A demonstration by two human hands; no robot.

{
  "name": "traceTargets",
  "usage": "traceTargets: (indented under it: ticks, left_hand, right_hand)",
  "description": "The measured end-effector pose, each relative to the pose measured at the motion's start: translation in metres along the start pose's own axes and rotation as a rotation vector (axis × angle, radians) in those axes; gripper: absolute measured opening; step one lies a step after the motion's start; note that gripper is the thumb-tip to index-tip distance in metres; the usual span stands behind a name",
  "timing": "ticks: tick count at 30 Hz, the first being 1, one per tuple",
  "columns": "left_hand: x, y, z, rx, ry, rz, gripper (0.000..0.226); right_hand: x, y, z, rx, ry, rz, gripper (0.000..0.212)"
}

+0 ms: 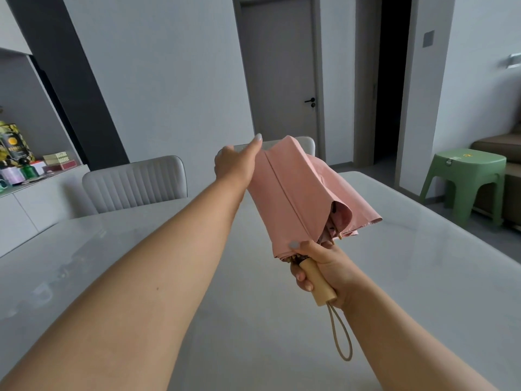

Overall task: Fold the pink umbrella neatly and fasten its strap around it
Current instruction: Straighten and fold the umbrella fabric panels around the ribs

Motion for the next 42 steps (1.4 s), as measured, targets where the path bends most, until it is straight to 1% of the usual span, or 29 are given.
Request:
traceTargets:
  ticks: [2,3,4,5,8,10,12,14,17,21,22,24,27,30,32,34,36,37,39,41,42]
  left_hand:
    - [0.006,-0.004,0.022,0.112,-0.104,-0.041,0.089]
    - [0.006,-0.007,0.031,0.166,-0.147,-0.073,0.074]
    - [0.008,-0.009,0.037,0.220,-0.167,-0.091,0.060]
    - [0.008,-0.011,0.041,0.269,-0.176,-0.109,0.054]
    - [0.008,-0.021,0.046,0.372,-0.157,-0.188,0.051]
    - [0.009,-0.026,0.044,0.418,-0.137,-0.229,0.050]
    - [0.010,-0.028,0.042,0.439,-0.101,-0.246,0.063]
    - [0.012,-0.028,0.039,0.440,-0.063,-0.249,0.071]
    - [0.014,-0.028,0.036,0.422,-0.031,-0.259,0.073]
    - [0.013,-0.025,0.033,0.280,0.015,-0.284,0.074]
    - [0.013,-0.024,0.034,0.217,0.027,-0.289,0.072]
    - [0.017,-0.022,0.036,0.097,0.036,-0.275,0.060]
    - [0.023,-0.018,0.037,0.001,0.051,-0.241,0.031]
    - [0.022,-0.018,0.033,0.023,0.078,-0.270,0.037]
    - [0.021,-0.016,0.032,0.002,0.092,-0.260,0.032]
    - [0.021,-0.013,0.032,-0.138,0.117,-0.234,0.023]
    - [0.022,-0.011,0.033,-0.253,0.131,-0.227,0.028]
    - [0.022,-0.011,0.034,-0.237,0.128,-0.241,0.031]
    - [0.019,-0.011,0.036,-0.072,0.112,-0.269,0.030]
    - [0.016,-0.009,0.037,0.053,0.102,-0.259,0.021]
    - [0.017,-0.008,0.039,0.065,0.084,-0.244,0.014]
  right_hand:
    - [0.000,0.000,0.000,-0.024,-0.004,0.003,0.006]
    - [0.000,0.000,0.001,-0.038,-0.010,0.004,0.005]
    - [0.000,0.000,0.001,-0.046,-0.014,0.005,0.005]
    - [0.000,0.000,0.001,-0.048,-0.018,0.005,0.006]
    - [0.000,0.000,0.002,-0.051,-0.017,-0.007,0.011]
    - [0.001,-0.001,0.003,-0.065,-0.013,-0.026,0.019]
    - [0.002,-0.001,0.004,-0.069,-0.014,-0.040,0.033]
    - [0.002,-0.001,0.005,-0.071,-0.018,-0.047,0.037]
    - [0.002,-0.003,0.005,-0.085,-0.018,-0.059,0.036]
    - [0.002,-0.005,0.006,-0.085,-0.020,-0.066,0.034]
    - [0.001,-0.006,0.006,-0.086,-0.020,-0.069,0.034]
    - [0.001,-0.006,0.006,-0.089,-0.019,-0.076,0.033]
    - [0.001,-0.006,0.006,-0.085,-0.019,-0.081,0.032]
    - [0.002,-0.007,0.007,-0.087,-0.027,-0.083,0.033]
    - [0.002,-0.008,0.009,-0.083,-0.034,-0.084,0.032]
    - [0.002,-0.008,0.010,-0.071,-0.043,-0.079,0.030]
    - [0.003,-0.007,0.009,-0.064,-0.043,-0.072,0.030]
    - [0.003,-0.006,0.009,-0.067,-0.041,-0.072,0.030]
    - [0.003,-0.006,0.009,-0.075,-0.039,-0.078,0.029]
    - [0.002,-0.007,0.010,-0.085,-0.044,-0.085,0.029]
    - [0.002,-0.008,0.010,-0.093,-0.047,-0.087,0.029]
Point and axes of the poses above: each hand's wrist, its own x-axis towards the middle knuckle, its own y-axis out of the back of the hand, z = x × y, the point moved 8 cm from there along x, towards the middle knuckle, and after that the axes turned 6 degrees about -x, right-handed, at the moved point
